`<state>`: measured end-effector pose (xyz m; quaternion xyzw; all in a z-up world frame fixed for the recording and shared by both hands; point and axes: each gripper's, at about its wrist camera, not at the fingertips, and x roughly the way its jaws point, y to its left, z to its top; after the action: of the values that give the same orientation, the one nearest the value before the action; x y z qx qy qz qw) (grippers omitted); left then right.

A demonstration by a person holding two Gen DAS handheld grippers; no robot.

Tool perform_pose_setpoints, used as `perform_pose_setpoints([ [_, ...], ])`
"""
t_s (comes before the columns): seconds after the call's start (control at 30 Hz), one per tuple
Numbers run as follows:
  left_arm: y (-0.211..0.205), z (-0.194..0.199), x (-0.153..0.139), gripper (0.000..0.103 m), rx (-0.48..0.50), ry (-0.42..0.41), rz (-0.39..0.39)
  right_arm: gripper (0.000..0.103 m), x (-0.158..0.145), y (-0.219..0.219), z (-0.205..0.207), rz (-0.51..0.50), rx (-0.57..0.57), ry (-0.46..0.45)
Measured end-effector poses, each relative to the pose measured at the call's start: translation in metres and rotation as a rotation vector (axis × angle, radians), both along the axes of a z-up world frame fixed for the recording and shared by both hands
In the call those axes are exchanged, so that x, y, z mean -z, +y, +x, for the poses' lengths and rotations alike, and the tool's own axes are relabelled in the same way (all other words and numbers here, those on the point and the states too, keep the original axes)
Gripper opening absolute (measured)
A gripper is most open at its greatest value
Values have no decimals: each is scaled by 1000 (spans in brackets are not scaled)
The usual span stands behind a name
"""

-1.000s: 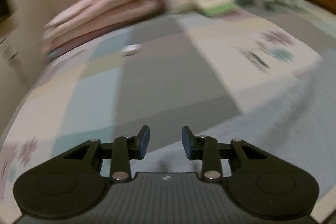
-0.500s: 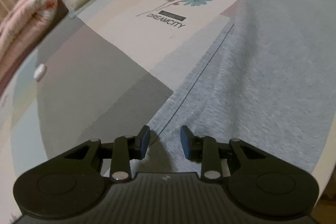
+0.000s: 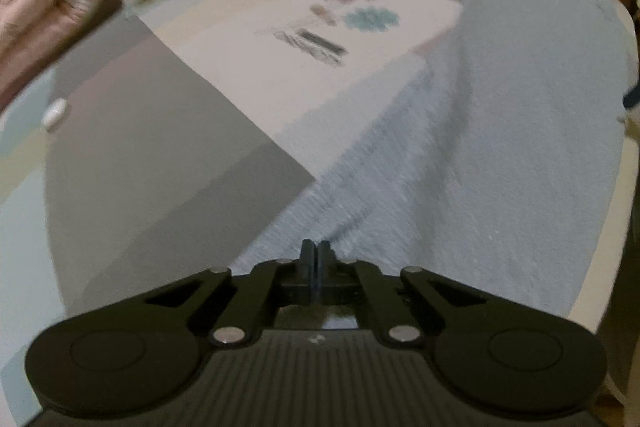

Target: Fold clothes

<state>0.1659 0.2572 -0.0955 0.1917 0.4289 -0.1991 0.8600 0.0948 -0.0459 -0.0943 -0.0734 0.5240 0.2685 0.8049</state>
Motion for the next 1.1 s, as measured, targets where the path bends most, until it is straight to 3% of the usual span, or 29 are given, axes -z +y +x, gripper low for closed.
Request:
perform_pose_setpoints([
  [0.13, 11, 3, -15, 0, -80, -83, -24, 103, 0, 2, -1, -4, 6, -3],
  [0.27, 20, 10, -15, 1, -150, -78, -47, 103, 0, 3, -2, -6, 5, -5],
  [0.53, 9, -14, -24, 12, -168, -142, -29, 103, -2, -2, 0, 12, 19, -18],
  [0.63, -2, -42, -26, 17, -145, -179, -3, 103, -9, -4, 1, 40, -8, -93],
  [0.73, 3, -69, -22, 27, -201, -186, 16, 101, -15, 0, -3, 65, -133, -232],
  [0.83, 18, -94, -14, 29, -319, -170, 35, 88, -14, 14, -6, 46, -283, -333],
  [0.9, 34, -108, -9, 29, -457, -146, 36, 71, -9, 31, -9, -2, -375, -366],
  [1.0, 55, -121, -4, 32, -642, -107, 28, 55, 0, 57, -15, -53, -497, -399],
  [1.1, 68, -122, -2, 35, -737, -100, -6, 46, 6, 81, -19, -30, -598, -390],
])
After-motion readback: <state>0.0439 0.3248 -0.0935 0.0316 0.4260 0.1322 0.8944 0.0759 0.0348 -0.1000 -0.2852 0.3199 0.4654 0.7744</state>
